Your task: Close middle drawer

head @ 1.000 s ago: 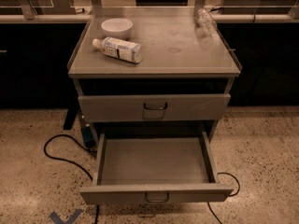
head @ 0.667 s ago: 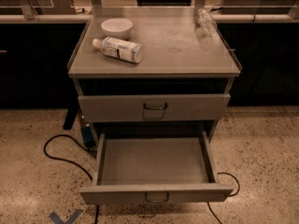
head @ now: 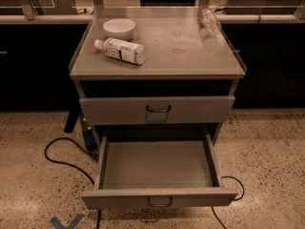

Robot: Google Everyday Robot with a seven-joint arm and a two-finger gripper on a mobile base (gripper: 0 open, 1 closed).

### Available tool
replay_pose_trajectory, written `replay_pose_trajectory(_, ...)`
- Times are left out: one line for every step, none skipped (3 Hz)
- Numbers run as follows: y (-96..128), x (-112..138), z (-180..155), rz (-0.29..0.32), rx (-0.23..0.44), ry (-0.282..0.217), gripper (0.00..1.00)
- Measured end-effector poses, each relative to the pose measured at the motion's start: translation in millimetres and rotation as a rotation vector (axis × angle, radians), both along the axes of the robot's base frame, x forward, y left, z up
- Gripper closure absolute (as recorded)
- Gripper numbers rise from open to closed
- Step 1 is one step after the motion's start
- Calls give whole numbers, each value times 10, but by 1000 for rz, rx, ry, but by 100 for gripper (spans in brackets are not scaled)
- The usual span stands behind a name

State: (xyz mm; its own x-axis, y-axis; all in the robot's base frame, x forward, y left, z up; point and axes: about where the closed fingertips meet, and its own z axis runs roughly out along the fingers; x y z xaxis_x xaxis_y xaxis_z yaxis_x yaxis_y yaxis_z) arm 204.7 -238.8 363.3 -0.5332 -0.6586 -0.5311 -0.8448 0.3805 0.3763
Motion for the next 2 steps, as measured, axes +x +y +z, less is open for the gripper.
replay_pose_trajectory(98,367,257,51,26,-105,0)
replay_pose_trajectory(377,667,745,121,24,-240,0)
